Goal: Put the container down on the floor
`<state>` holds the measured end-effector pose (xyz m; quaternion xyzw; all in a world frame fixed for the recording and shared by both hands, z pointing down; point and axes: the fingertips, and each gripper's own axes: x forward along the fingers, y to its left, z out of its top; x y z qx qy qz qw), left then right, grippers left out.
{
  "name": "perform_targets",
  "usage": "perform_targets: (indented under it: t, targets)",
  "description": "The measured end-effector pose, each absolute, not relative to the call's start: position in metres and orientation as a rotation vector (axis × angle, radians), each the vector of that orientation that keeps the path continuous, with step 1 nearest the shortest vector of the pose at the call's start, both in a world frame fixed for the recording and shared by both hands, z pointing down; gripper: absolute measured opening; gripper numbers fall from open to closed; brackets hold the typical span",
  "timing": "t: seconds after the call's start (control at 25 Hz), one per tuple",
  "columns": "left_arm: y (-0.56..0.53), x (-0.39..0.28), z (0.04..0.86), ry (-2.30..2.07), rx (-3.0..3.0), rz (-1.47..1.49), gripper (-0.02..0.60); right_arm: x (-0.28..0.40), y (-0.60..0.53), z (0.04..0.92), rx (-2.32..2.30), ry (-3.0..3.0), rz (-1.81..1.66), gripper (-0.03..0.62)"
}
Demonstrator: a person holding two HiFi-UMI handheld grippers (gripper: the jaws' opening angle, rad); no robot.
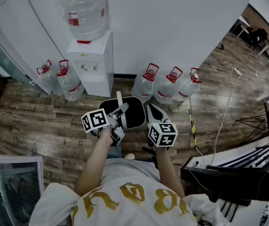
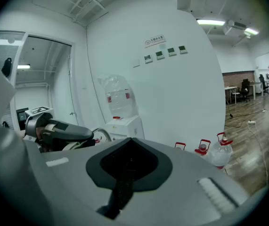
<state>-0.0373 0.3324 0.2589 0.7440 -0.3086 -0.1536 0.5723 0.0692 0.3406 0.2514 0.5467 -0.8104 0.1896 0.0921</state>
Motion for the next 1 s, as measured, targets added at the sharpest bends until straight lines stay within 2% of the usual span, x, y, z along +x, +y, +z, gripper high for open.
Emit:
perform_targets:
  t: [0.52, 1.0]
  targets:
    - [0.354, -0.039, 0.261, -0.747, 1.701, -0.411, 0.091, 0.083, 0.365, 0.262, 1.625, -2.368, 0.579, 0.029]
    - [0.331, -0.043, 0.254, -0.747, 1.713, -0.412, 0.091, 0.104, 0.353, 0.26, 1.76, -2.376, 0.651, 0.029]
